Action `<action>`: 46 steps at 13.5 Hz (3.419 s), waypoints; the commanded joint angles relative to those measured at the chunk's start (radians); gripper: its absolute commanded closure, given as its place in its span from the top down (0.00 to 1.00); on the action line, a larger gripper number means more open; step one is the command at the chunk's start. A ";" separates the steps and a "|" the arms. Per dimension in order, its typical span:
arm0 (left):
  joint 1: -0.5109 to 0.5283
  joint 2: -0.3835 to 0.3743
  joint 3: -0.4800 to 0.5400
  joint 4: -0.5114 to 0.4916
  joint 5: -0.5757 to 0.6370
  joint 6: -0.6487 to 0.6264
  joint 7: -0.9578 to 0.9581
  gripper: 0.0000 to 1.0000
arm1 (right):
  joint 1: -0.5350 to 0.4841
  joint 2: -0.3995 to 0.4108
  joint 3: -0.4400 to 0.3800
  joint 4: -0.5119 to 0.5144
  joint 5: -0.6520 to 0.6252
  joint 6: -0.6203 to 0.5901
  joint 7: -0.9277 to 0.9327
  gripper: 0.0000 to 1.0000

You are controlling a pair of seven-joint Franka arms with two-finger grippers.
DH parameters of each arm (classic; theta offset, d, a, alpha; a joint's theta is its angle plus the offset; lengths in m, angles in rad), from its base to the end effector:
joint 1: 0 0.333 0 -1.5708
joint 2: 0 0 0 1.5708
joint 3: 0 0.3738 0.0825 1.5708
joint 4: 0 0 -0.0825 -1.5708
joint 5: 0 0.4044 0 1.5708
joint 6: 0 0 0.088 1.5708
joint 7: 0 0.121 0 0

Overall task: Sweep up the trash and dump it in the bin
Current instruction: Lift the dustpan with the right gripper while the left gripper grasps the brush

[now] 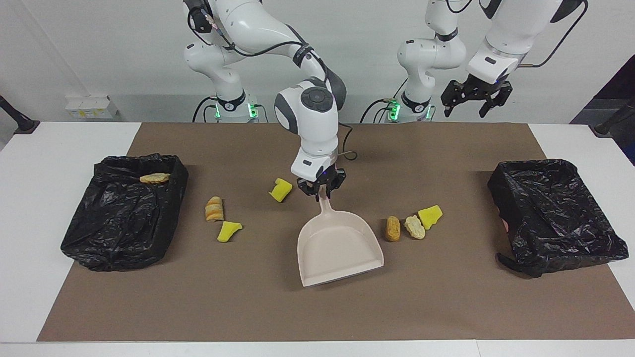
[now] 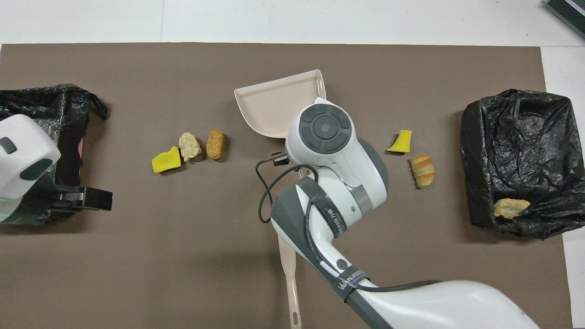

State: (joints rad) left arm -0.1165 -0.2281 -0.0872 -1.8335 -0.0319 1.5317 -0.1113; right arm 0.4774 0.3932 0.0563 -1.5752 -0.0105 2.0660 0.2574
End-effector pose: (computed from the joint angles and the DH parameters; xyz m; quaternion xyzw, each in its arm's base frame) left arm 0.4702 -0.1066 0.6566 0.9983 -0.0447 -0.0377 0.0002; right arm 0.6261 0.3626 0.4547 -0.9893 -0.1371 -0.0430 0.0244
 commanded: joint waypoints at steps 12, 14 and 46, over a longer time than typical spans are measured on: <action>-0.672 0.145 0.007 -0.403 -0.009 0.588 -0.675 1.00 | -0.241 -0.100 -0.001 -0.025 0.009 -0.313 -0.936 0.00; -0.739 0.176 0.006 -0.406 -0.009 0.610 -0.712 1.00 | -0.252 -0.100 0.000 -0.026 -0.067 -0.316 -1.058 0.00; -0.285 0.041 0.029 -0.294 -0.009 0.232 -0.483 0.00 | -0.125 -0.106 0.011 -0.106 -0.172 -0.198 -1.333 0.00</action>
State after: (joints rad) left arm -0.5034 -0.1905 -0.0447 -2.1277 -0.0368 1.7897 -0.6579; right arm 0.3274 0.2776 0.0648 -1.6695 -0.1545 1.8285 -1.0506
